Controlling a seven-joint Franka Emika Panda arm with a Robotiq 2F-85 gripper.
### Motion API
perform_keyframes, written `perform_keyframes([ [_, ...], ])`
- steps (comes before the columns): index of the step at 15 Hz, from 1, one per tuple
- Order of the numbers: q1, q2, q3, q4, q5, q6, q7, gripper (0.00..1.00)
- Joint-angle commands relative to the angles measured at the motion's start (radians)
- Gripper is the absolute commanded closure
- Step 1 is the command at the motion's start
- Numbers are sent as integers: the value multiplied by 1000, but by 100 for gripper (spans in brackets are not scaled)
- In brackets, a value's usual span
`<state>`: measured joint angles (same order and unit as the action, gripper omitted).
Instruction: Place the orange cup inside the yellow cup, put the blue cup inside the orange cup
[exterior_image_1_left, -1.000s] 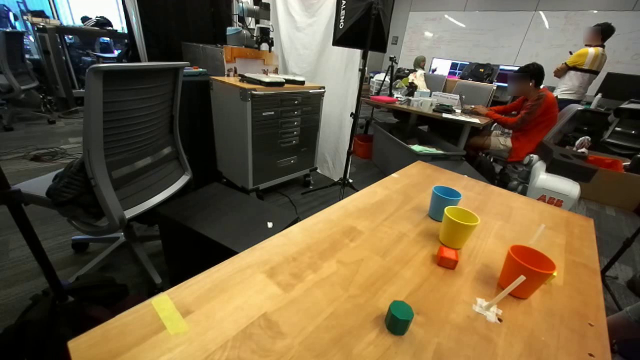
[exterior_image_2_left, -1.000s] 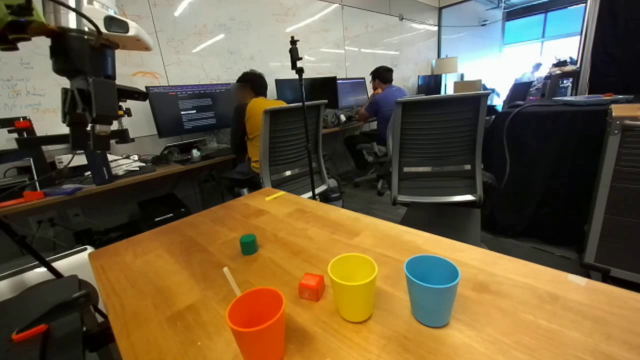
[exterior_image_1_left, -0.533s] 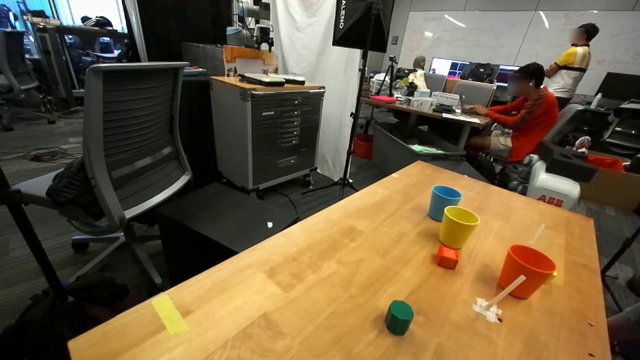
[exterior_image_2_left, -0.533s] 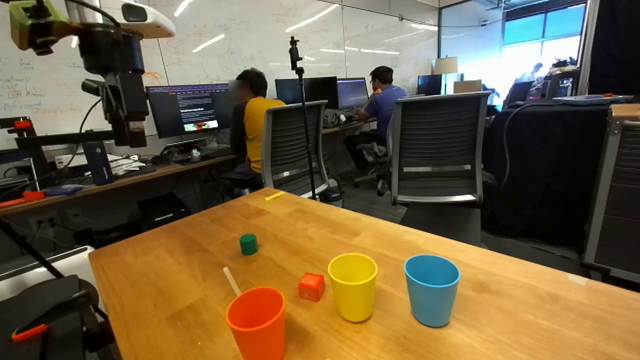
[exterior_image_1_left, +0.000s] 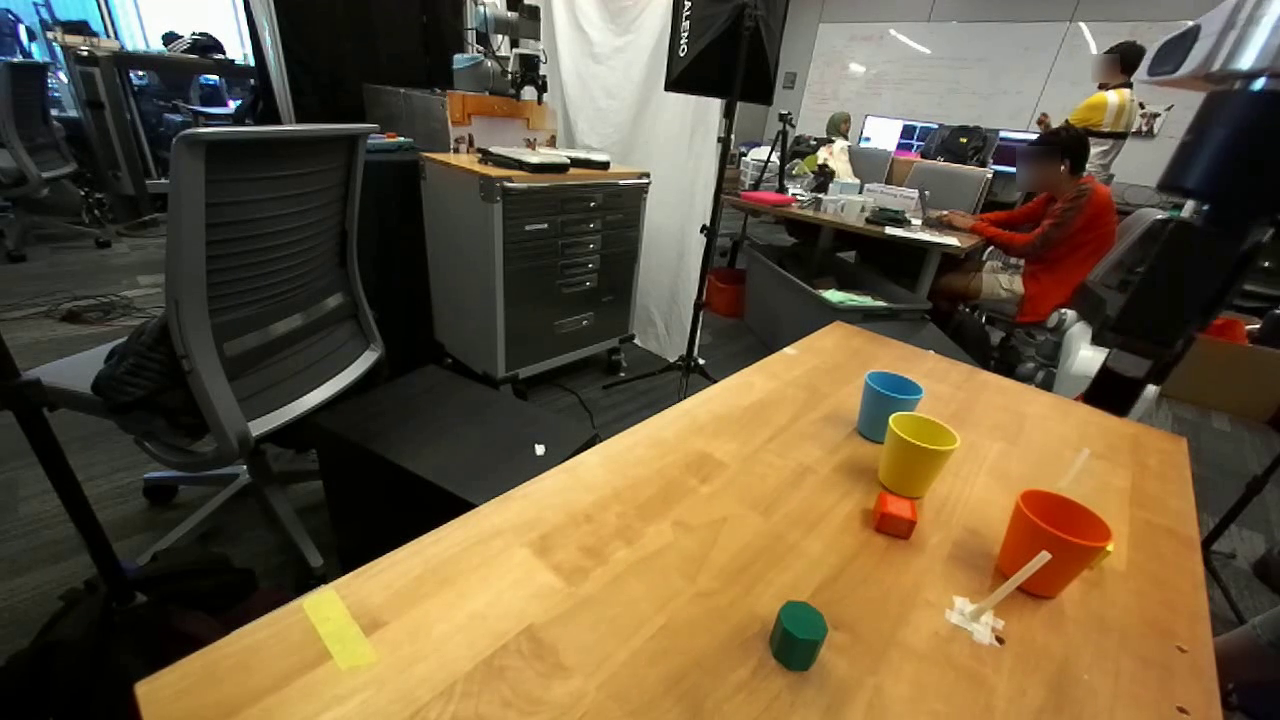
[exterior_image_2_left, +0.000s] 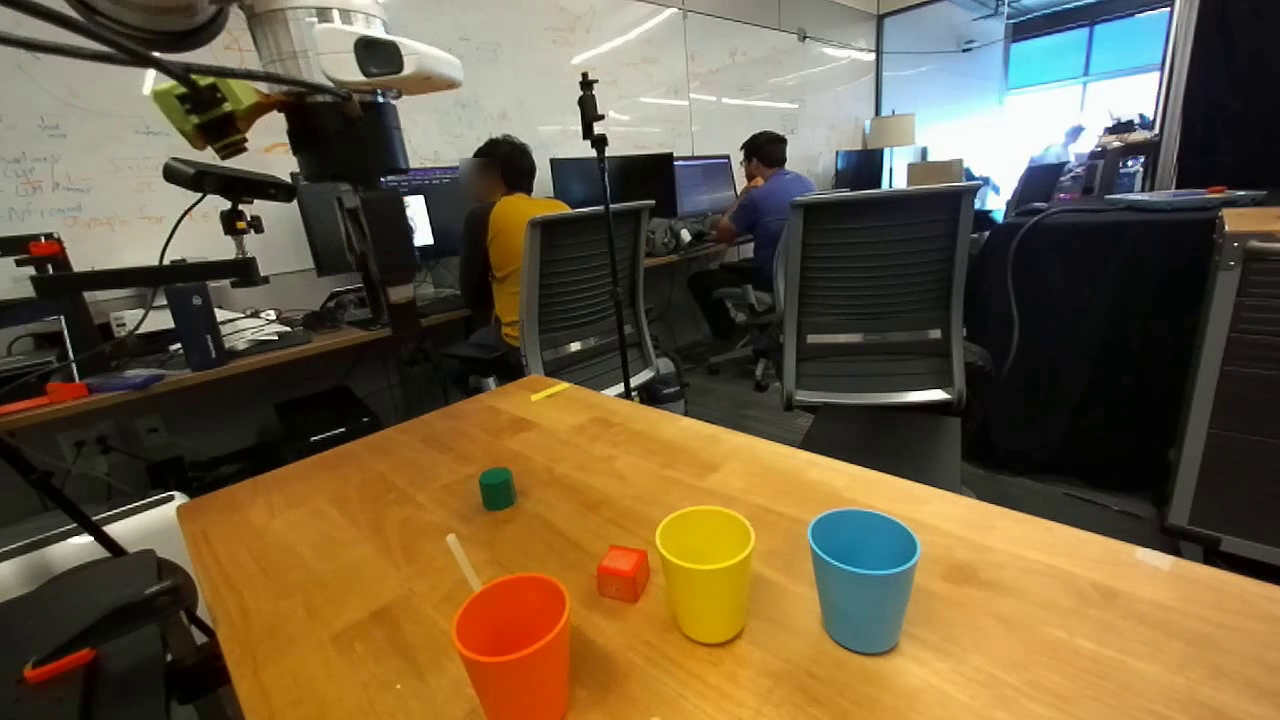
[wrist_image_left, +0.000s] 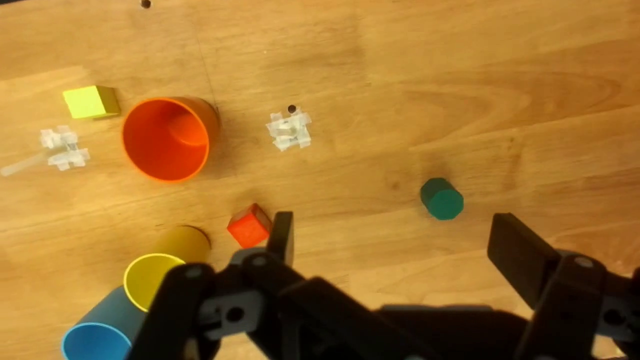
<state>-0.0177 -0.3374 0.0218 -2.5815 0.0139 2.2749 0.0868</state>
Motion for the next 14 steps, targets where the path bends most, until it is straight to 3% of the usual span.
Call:
perform_keyframes([
  [1, -17, 125, -12, 66, 9, 56, 53, 0],
  [7, -52, 251, -34, 94, -10, 174, 149, 0],
  [14, -81, 368, -91, 117, -8, 205, 170, 0],
])
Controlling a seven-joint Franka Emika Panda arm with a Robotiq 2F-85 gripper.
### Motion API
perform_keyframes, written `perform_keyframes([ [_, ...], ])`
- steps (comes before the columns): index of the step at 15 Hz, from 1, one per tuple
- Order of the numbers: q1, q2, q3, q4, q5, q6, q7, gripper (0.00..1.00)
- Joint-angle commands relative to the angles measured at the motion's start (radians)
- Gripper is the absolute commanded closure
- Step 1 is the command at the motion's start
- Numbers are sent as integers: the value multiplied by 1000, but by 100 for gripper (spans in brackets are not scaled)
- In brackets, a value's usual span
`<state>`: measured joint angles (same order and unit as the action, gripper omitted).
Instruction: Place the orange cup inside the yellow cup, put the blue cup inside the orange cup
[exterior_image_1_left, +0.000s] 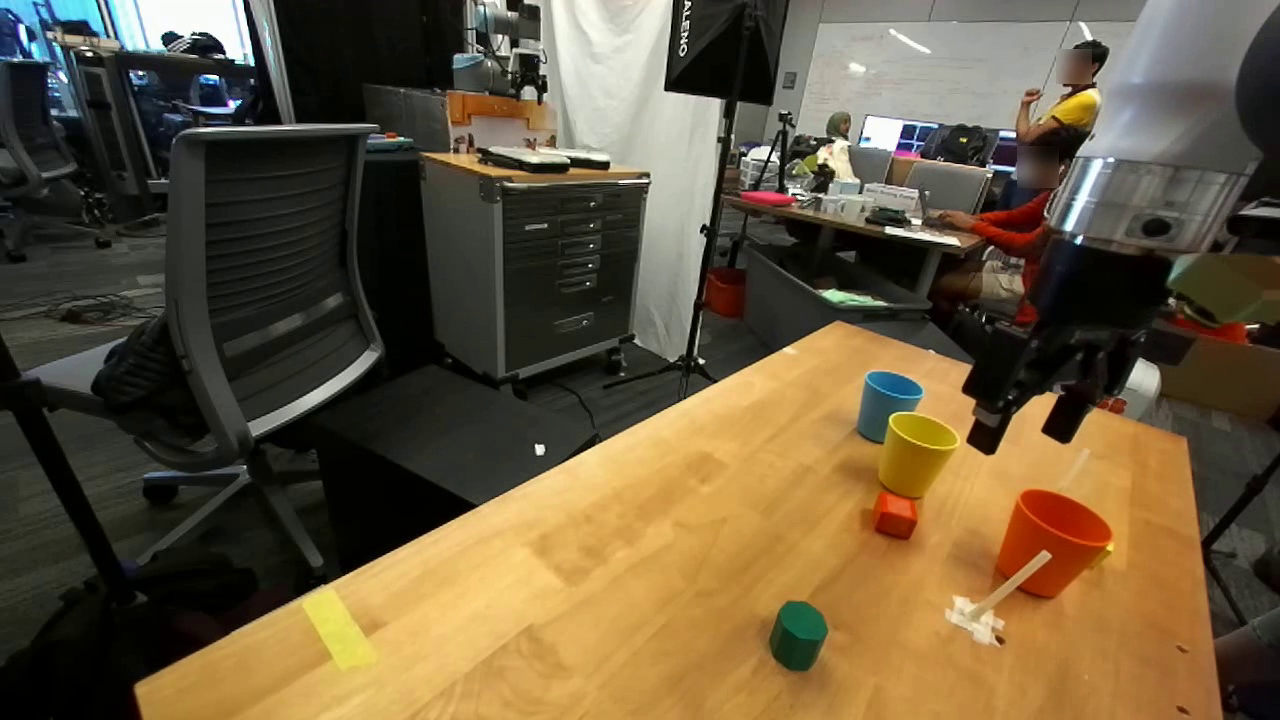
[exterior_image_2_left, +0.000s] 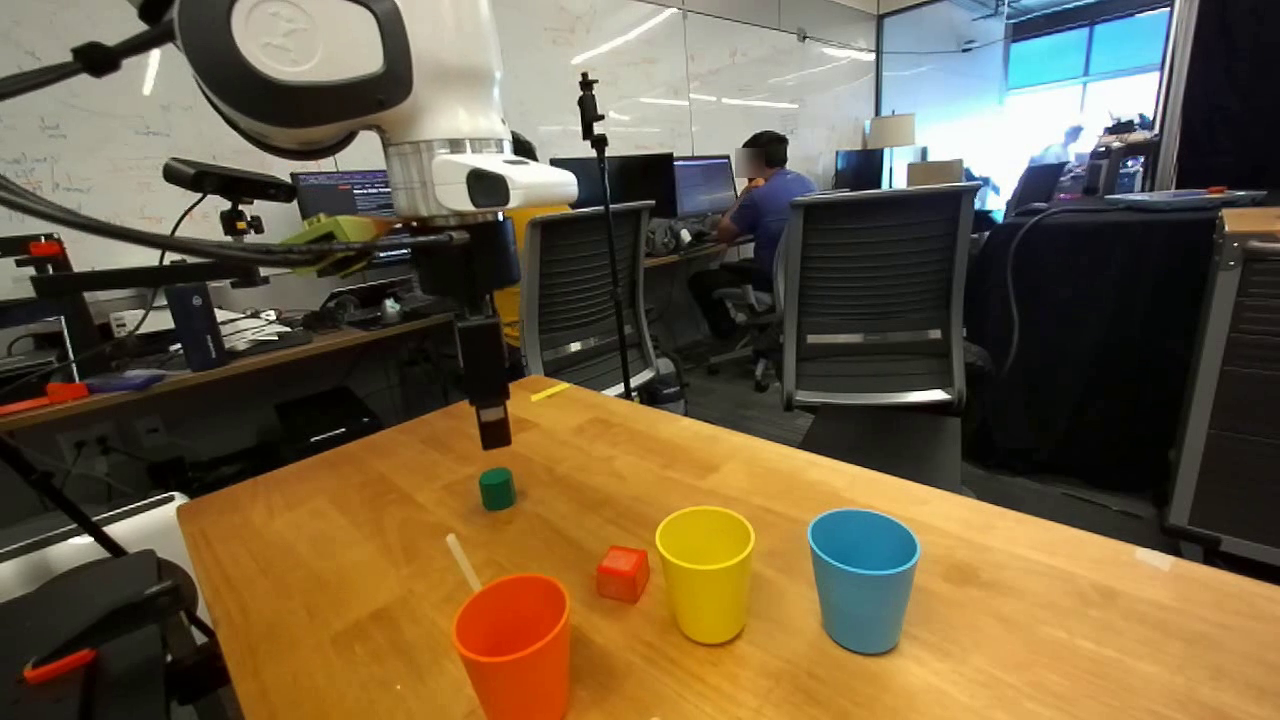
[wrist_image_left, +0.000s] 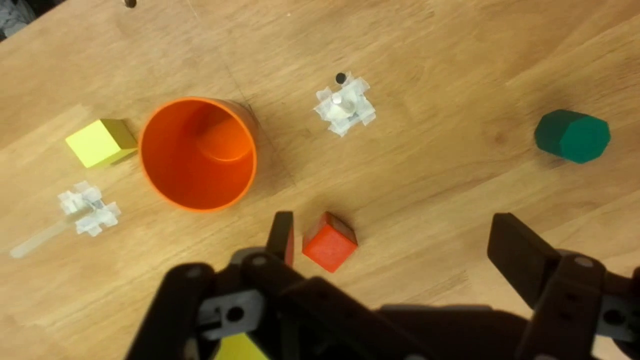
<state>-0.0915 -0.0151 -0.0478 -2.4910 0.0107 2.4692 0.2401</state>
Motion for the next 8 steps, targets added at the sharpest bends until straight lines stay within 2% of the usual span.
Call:
perform_keyframes([
  [1, -10, 57, -30, 26, -4, 9, 16, 0],
  [8, -21, 125, -75, 27, -7, 36, 20, 0],
])
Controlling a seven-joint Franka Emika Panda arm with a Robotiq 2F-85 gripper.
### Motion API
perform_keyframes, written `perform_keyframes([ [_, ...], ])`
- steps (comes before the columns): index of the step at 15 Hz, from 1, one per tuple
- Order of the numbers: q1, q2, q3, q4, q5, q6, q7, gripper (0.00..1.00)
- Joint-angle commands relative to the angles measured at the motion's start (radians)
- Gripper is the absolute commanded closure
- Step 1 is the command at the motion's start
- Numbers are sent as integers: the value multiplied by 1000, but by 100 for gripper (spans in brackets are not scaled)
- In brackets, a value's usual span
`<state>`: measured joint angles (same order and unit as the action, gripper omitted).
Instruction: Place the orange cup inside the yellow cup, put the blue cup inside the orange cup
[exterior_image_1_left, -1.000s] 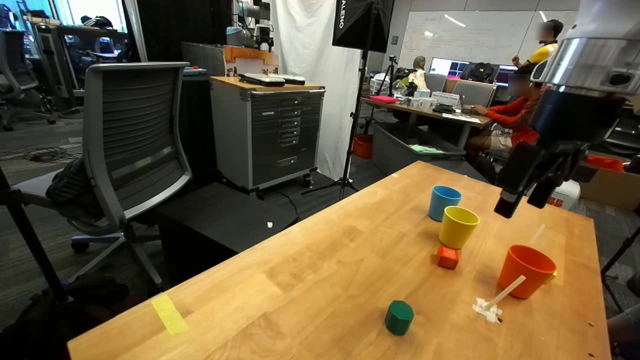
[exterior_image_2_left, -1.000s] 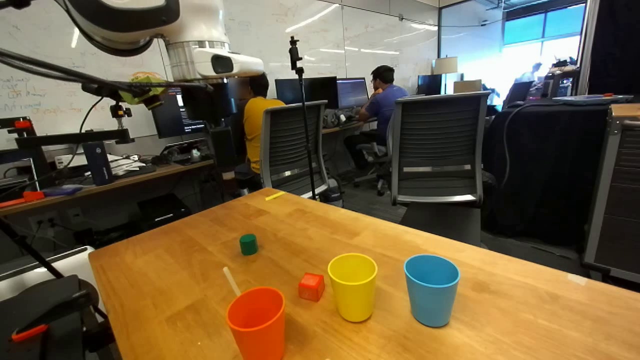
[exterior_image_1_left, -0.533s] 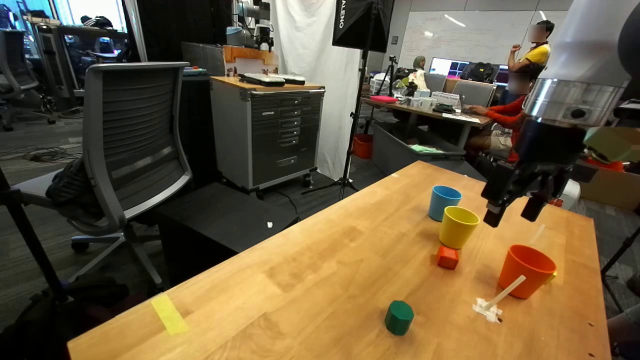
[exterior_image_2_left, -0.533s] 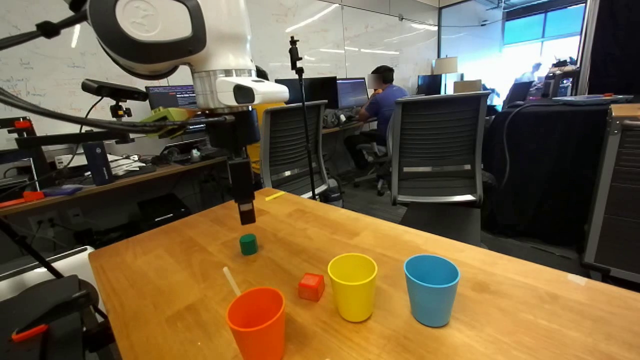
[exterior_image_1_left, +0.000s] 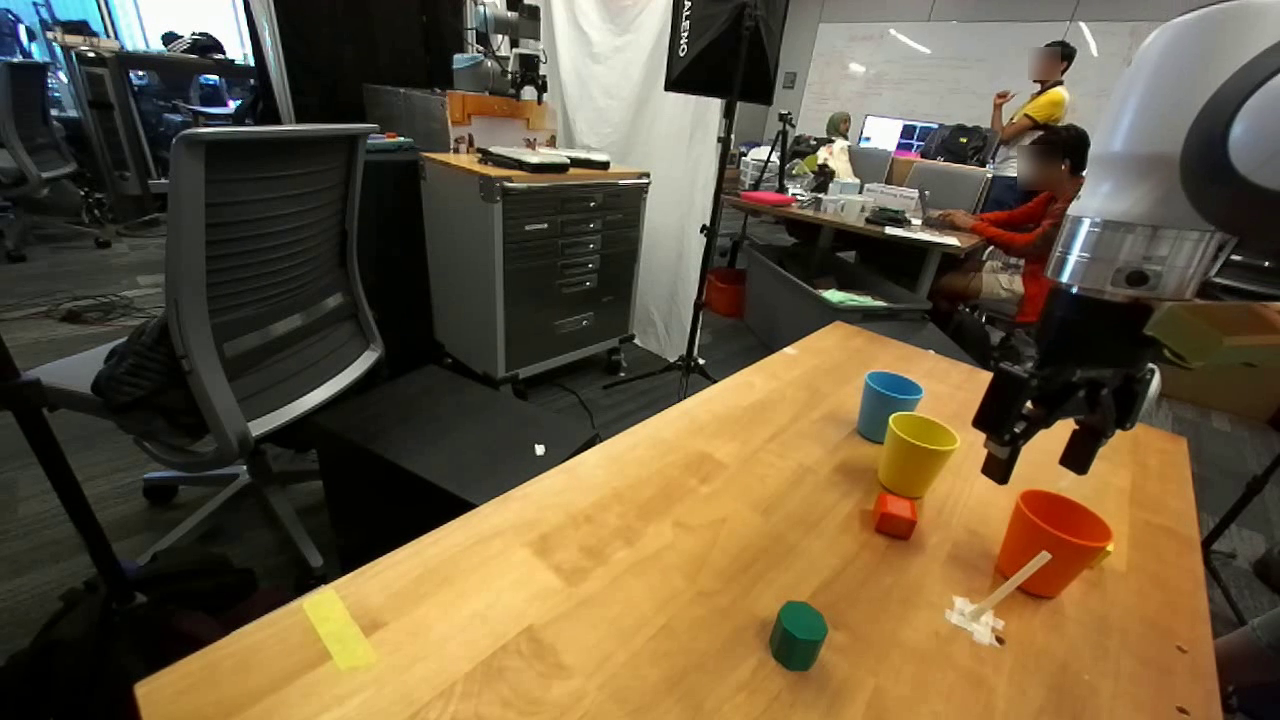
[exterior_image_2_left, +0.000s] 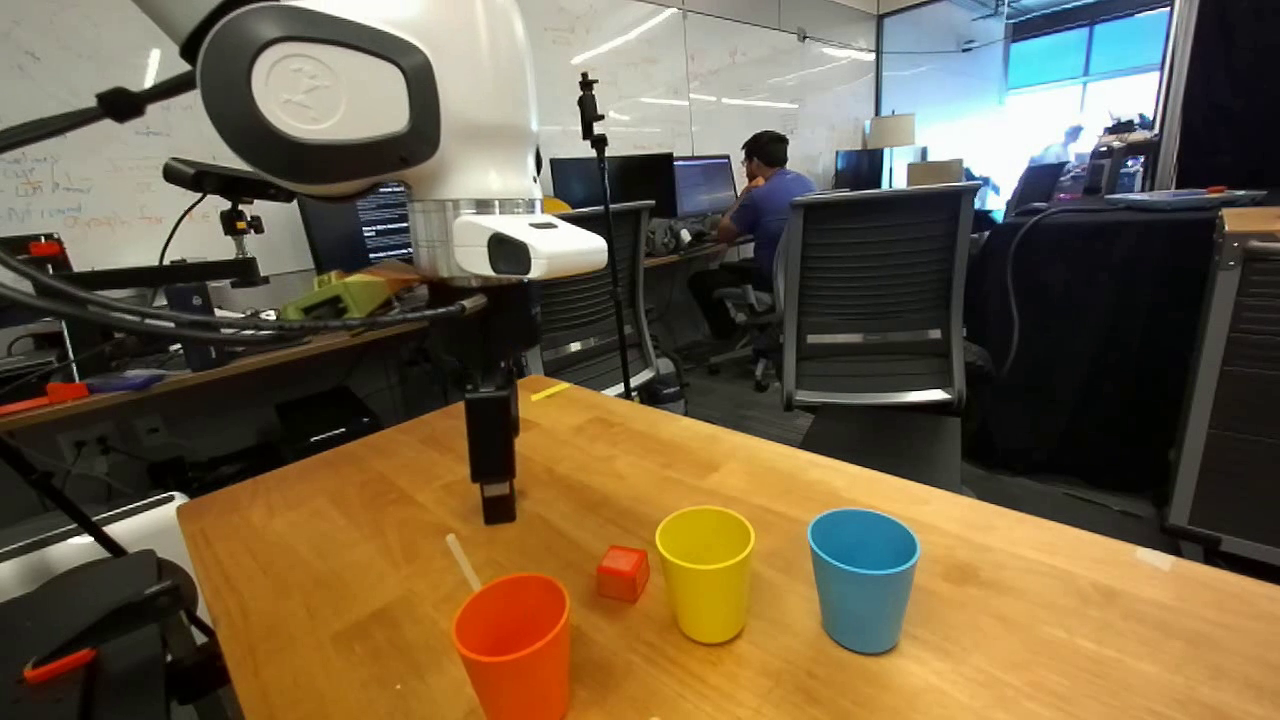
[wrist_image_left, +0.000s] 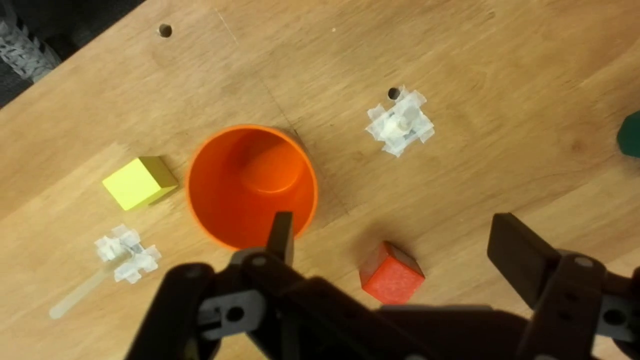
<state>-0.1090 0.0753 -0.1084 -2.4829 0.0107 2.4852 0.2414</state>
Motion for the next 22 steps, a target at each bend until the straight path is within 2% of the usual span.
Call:
perform_keyframes([
  [1, -4, 48, -19, 22, -6, 22, 19, 0],
  [11, -4, 182, -36, 55, 15, 99, 4, 0],
  [12, -4, 191, -37, 60, 15, 100, 3, 7],
  [13, -5, 199, -36, 66, 20, 100, -2, 26],
  [16, -4, 216, -37, 76, 24, 98, 0, 51],
  [22, 0, 229, -36, 84, 28, 90, 3, 95],
])
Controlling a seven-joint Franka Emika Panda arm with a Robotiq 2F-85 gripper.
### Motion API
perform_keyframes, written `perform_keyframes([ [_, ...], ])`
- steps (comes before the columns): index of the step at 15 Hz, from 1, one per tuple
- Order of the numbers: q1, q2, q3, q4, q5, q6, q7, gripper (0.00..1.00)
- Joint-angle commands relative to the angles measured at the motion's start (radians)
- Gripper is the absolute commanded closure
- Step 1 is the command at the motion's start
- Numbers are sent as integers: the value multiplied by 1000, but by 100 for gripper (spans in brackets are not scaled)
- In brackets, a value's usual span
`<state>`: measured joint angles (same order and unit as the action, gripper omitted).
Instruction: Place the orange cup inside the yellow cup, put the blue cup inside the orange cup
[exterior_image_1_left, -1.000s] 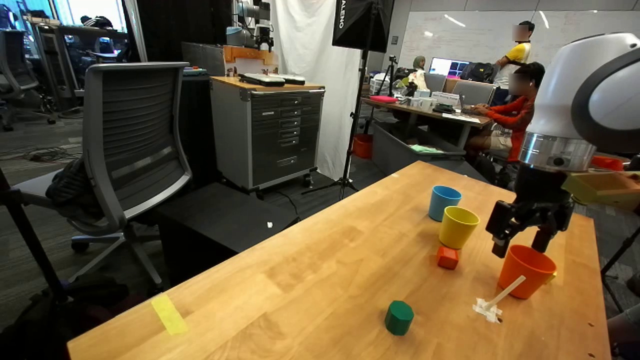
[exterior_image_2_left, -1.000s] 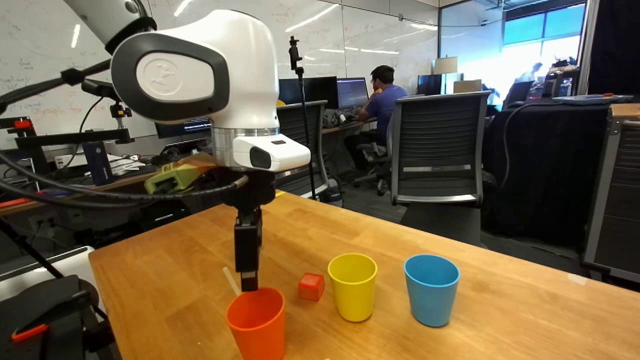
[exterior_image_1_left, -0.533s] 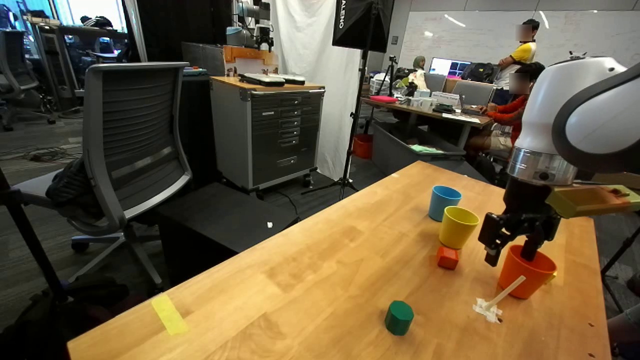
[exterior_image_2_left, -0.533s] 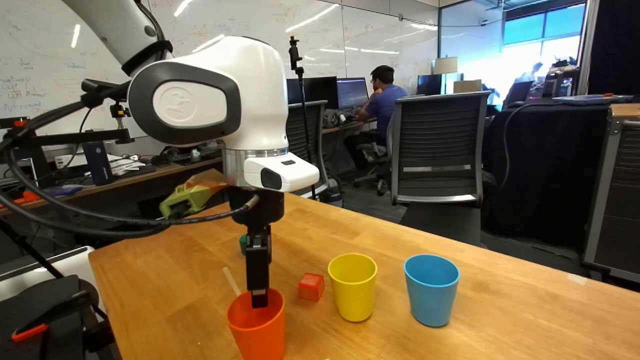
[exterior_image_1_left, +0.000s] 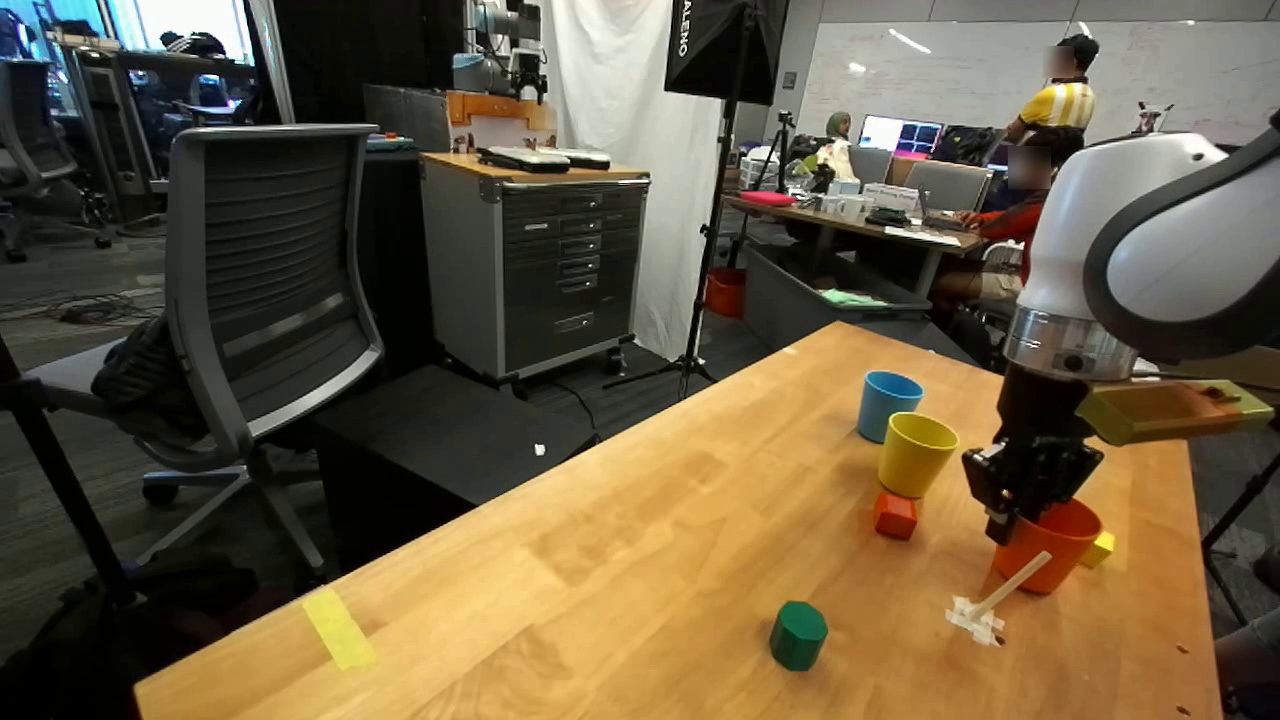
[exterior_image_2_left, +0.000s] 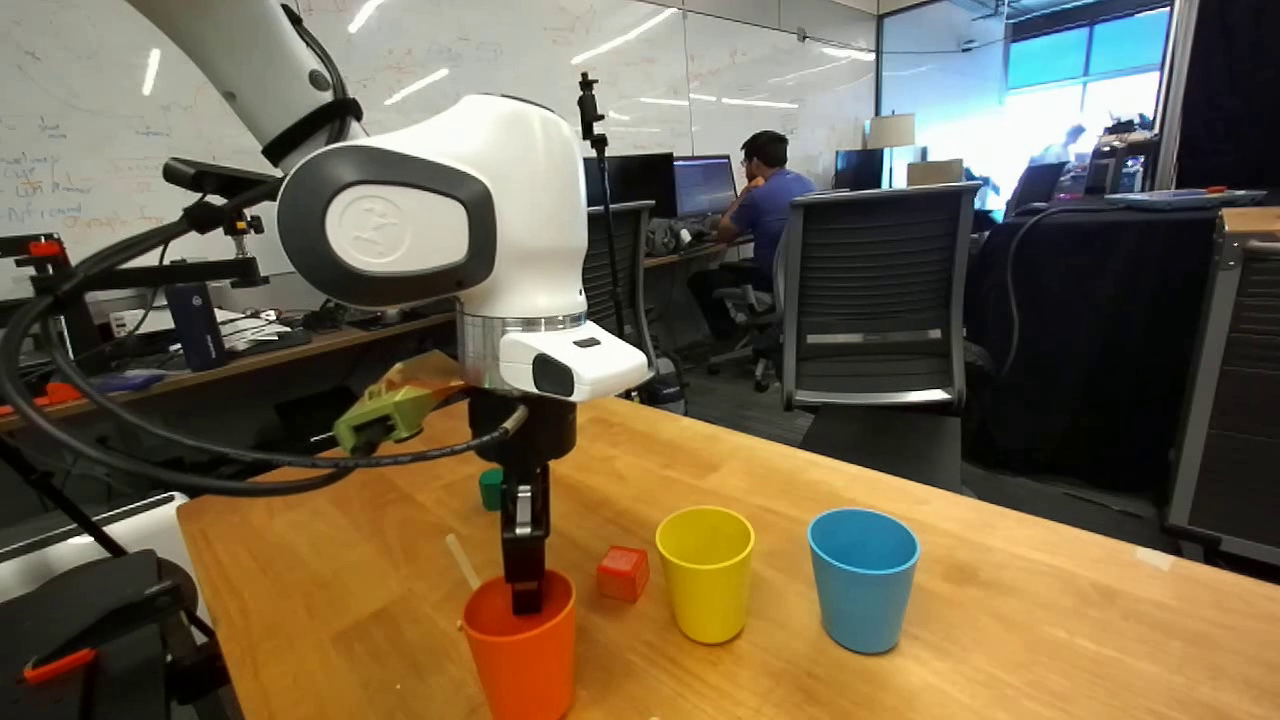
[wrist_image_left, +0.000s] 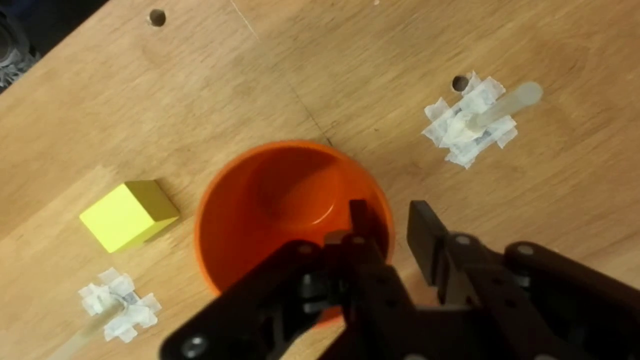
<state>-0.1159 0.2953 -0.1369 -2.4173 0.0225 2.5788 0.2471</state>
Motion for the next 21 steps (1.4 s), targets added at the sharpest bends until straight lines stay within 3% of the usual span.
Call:
perform_keyframes([
  [1, 6, 11, -7, 21, 18, -6, -3, 98],
  [5, -1, -15, 5, 17, 36, -32, -33, 99],
  [12, 18, -169, 8, -12, 2, -174, -47, 99],
  [21, 0, -273, -1, 104, -26, -336, -5, 99],
])
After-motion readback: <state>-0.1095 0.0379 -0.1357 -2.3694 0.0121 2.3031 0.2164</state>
